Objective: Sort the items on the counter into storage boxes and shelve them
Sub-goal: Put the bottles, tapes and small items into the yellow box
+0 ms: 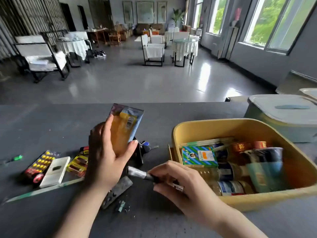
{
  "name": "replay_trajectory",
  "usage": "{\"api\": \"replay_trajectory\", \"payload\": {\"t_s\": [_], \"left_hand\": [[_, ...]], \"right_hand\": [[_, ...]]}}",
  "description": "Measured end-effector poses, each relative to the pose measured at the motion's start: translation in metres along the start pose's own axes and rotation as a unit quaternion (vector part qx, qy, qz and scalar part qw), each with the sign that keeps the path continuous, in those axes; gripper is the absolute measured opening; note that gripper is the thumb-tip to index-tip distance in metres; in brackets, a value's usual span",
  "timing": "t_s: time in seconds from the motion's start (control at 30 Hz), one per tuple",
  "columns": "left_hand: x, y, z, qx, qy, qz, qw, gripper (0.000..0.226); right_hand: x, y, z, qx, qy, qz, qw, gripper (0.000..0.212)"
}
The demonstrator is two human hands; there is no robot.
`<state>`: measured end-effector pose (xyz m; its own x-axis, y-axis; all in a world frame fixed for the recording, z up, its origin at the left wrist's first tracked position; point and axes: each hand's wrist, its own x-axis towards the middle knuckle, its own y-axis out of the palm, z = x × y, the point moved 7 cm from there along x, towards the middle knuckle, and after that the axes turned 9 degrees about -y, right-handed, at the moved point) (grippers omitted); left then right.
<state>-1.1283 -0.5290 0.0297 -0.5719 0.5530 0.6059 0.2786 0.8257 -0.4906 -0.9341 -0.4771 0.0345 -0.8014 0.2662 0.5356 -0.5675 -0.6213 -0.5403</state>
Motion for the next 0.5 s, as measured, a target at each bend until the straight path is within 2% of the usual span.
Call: {"api": "replay_trajectory", "payload": {"t_s": [0.07,0.13,0.23,0.33,0.4,0.5], "left_hand": [[0.017,0.01,-0.026,-0.001,0.037,-0.027,0.999,0.077],[0.028,0.027,-0.041,-0.011,0.034,-0.036,0.999,0.077],[0.033,0.062,-0.056,-0.077,-0.007,-0.002,0.997,0.08],[0.023,0.105,-0.066,-0.191,-0.051,0.096,0.976,0.085],[0.013,0.127,-0.075,-0.233,-0.064,0.142,0.96,0.086],[0.007,0.135,-0.085,-0.197,-0.04,0.137,0.97,0.082]], "right_hand": [[0.006,-0.045,0.013,-0.047,-0.04,-0.028,0.998,0.017],[0.008,-0.102,0.011,-0.105,-0.051,-0.081,0.99,0.018],[0.009,-0.169,-0.028,-0.222,0.012,-0.102,0.97,0.02],[0.006,-0.186,-0.103,-0.296,0.128,-0.014,0.946,0.02],[0.004,-0.179,-0.145,-0.346,0.167,0.053,0.922,0.021],[0.009,-0.156,-0.182,-0.397,0.174,0.124,0.893,0.02]]}}
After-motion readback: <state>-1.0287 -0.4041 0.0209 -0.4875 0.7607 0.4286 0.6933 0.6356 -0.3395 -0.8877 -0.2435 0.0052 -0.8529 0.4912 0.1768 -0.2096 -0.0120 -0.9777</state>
